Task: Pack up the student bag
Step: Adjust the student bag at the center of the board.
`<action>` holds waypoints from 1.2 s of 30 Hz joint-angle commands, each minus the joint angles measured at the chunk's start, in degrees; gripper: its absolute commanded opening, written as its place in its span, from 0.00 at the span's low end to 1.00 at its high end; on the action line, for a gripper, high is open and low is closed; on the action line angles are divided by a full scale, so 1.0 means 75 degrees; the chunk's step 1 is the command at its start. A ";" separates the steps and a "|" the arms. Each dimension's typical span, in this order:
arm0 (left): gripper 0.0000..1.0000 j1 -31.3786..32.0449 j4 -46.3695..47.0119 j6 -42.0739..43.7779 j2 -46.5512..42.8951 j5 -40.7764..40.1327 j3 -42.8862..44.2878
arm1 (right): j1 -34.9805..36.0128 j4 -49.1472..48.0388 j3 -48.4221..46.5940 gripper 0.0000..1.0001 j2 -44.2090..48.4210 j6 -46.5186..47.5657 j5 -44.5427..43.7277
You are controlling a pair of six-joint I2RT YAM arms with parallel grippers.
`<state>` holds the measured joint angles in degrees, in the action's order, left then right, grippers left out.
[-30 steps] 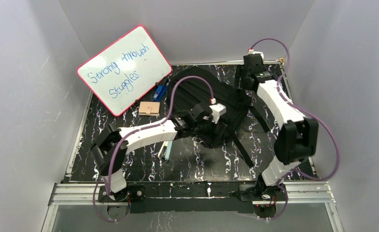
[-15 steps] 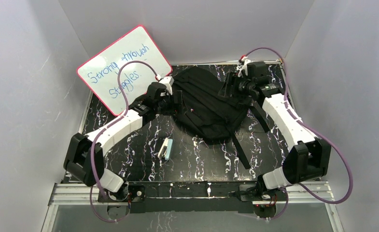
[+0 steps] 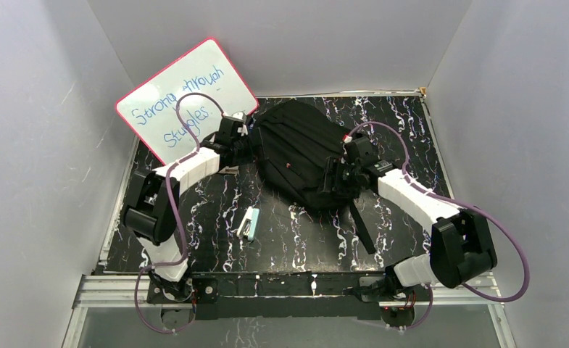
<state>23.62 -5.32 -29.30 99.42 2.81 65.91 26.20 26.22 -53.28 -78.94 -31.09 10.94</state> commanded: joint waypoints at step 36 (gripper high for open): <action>0.00 -0.0093 0.1493 -0.0613 0.1017 0.2566 0.0405 | -0.2098 -0.0678 -0.0921 0.77 -0.0735 0.0843 -0.2732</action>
<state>19.25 5.82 -33.10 113.56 18.57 73.43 12.27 21.47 -54.17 -83.70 -26.81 -5.48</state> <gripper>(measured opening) 0.031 0.766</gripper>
